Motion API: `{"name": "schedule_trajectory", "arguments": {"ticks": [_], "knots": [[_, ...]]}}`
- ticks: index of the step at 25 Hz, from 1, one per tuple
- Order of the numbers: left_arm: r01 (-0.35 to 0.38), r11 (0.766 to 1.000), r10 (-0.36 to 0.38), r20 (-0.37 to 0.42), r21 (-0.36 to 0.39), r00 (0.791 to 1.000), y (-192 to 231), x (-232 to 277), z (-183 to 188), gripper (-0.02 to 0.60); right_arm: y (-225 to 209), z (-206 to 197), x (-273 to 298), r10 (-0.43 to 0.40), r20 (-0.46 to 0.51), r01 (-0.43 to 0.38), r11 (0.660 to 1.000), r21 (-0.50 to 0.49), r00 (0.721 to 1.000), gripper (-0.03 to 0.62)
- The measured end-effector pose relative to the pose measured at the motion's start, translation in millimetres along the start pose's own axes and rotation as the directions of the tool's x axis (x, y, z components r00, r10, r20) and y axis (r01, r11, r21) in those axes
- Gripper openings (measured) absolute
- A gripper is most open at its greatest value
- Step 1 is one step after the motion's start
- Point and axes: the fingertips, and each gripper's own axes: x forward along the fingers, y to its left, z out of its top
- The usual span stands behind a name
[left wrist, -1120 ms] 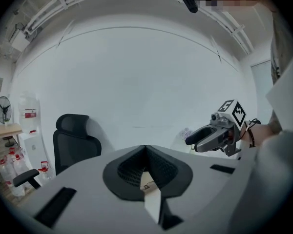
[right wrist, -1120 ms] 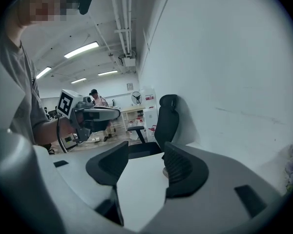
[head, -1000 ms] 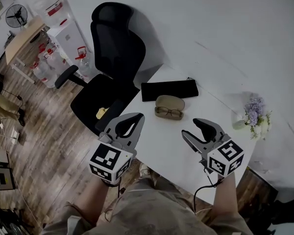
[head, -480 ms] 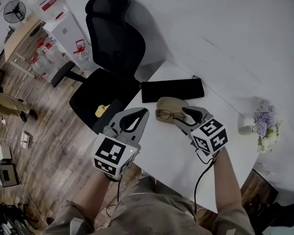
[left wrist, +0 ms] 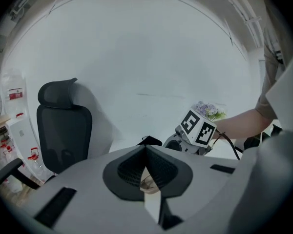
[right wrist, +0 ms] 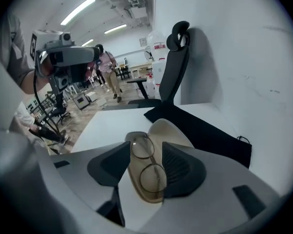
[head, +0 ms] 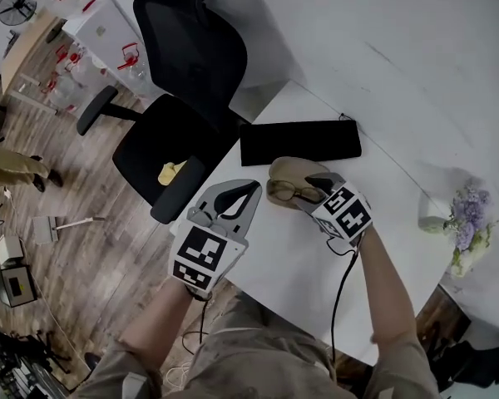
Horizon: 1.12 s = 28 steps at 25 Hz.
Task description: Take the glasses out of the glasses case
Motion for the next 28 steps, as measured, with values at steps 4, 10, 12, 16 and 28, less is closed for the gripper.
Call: {"name": "schedule_trajectory", "arguments": {"ticks": [4, 10, 12, 16, 28], "knots": [[-0.019, 1.0, 0.019, -0.056, -0.008, 0.998, 9, 13, -24, 0.014, 2, -19, 25, 0.033, -0.068, -0.035, 0.999, -0.031, 0.997, 0.218], [-0.017, 0.999, 0.012, -0.096, -0.047, 0.995, 11, 23, -47, 0.014, 2, -43, 42, 0.061, -0.153, -0.067, 0.997, -0.034, 0.986, 0.195], [-0.013, 0.998, 0.007, -0.103, -0.057, 0.995, 8, 24, -51, 0.014, 1, -45, 45, 0.059, -0.156, -0.065, 0.997, -0.029, 0.986, 0.195], [-0.002, 0.998, -0.006, -0.12, -0.064, 0.993, 1, 26, -60, 0.014, 1, -43, 48, 0.06, -0.176, -0.07, 0.996, -0.047, 0.983, 0.173], [0.017, 0.998, -0.025, -0.151, -0.06, 0.988, -20, 20, -72, 0.014, 24, -61, 65, 0.15, -0.345, -0.209, 0.968, -0.141, 0.927, 0.176]]}}
